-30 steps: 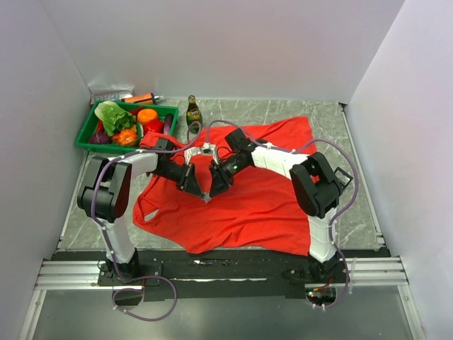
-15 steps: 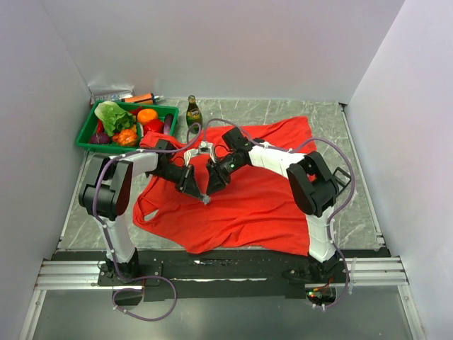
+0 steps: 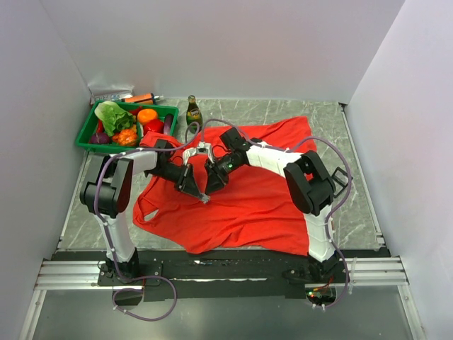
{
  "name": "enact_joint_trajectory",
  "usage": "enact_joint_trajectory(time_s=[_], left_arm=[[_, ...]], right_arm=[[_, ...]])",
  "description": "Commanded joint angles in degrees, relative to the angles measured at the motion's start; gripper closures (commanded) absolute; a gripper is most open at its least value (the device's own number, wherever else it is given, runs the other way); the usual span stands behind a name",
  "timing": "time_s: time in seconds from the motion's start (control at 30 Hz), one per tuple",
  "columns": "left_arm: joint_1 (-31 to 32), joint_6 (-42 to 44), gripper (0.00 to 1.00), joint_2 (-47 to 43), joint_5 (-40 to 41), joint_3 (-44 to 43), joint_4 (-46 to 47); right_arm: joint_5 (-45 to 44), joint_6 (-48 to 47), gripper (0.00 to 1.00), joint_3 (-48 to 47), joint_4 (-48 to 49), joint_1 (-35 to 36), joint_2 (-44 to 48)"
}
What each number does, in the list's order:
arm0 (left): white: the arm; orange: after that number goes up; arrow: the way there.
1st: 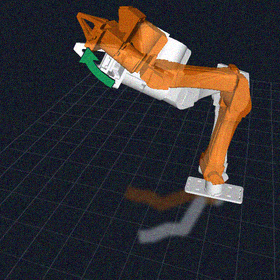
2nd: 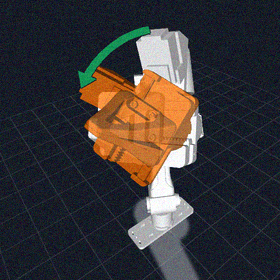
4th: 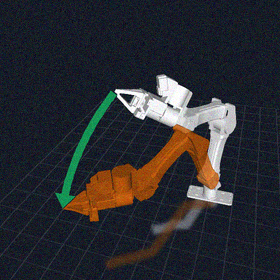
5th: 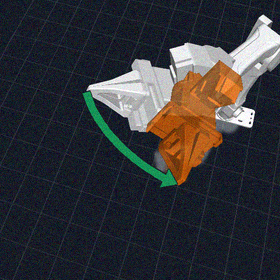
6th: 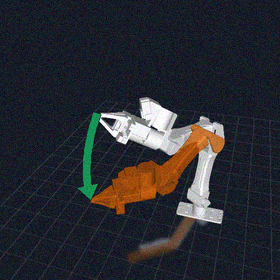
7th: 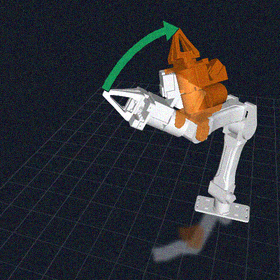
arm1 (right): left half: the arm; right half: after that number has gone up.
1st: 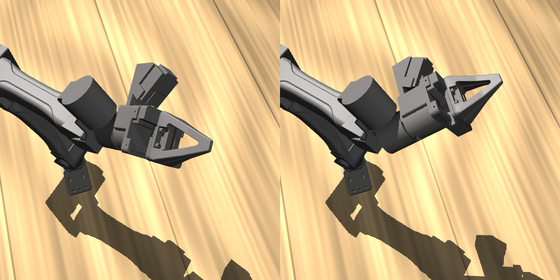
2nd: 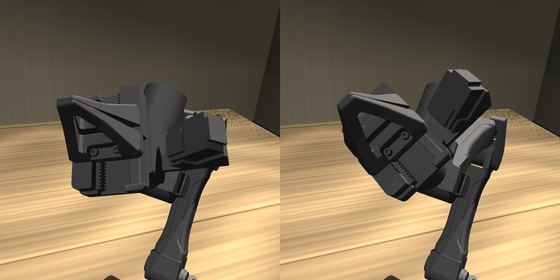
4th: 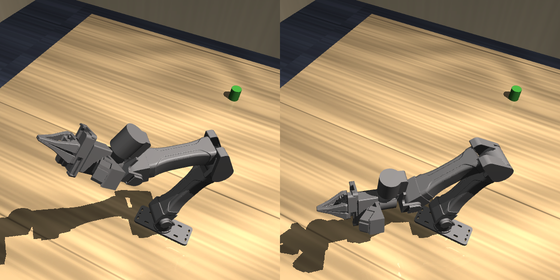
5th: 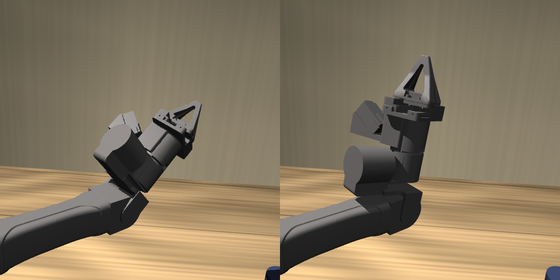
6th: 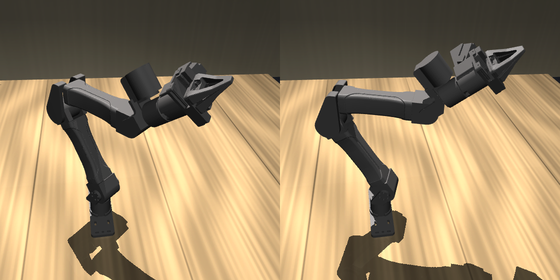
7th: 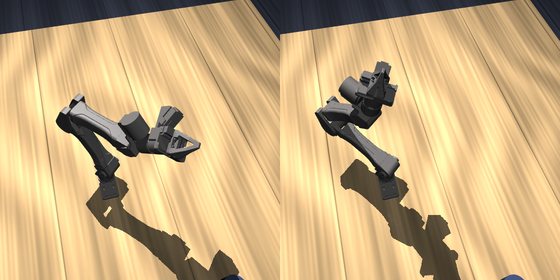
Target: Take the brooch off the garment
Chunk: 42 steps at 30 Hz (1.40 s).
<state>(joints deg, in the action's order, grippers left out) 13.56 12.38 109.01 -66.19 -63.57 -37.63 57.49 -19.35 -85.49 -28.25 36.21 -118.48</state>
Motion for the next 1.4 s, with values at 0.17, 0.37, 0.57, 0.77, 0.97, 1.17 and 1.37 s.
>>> enact_joint_trajectory(time_s=[0.17, 0.37, 0.57, 0.77, 0.97, 1.17, 1.37], left_arm=[[-0.9, -0.1, 0.99, 1.0, -3.8, -2.3, 1.8], [-1.6, -0.7, 0.99, 1.6, -4.1, -2.6, 2.0], [-2.1, -1.7, 0.99, 1.7, -3.8, -2.5, 3.0], [-3.1, -8.3, 0.80, -2.1, 4.4, 0.5, 11.2], [-4.2, -11.2, 0.59, -12.6, 15.8, 7.4, 17.5], [-2.9, -12.0, 0.39, -24.8, 26.5, 14.2, 23.0], [11.0, -3.3, 0.46, -39.3, 45.1, 20.8, 30.6]], right_arm=[[2.4, -2.8, 0.76, -4.2, -3.4, 1.5, -2.1], [2.2, -3.0, 0.74, -4.6, -3.7, 1.5, -2.4], [1.3, -3.6, 0.86, -4.6, -4.4, 1.6, -2.7], [2.8, 3.6, 1.00, -6.5, -6.2, 0.4, -3.2], [7.6, 7.1, 1.00, -11.8, -15.8, -2.2, -4.7], [8.0, 13.3, 1.00, -15.9, -17.6, -5.3, -9.0], [6.9, 23.3, 1.00, -13.6, -13.6, -7.5, -10.3]])
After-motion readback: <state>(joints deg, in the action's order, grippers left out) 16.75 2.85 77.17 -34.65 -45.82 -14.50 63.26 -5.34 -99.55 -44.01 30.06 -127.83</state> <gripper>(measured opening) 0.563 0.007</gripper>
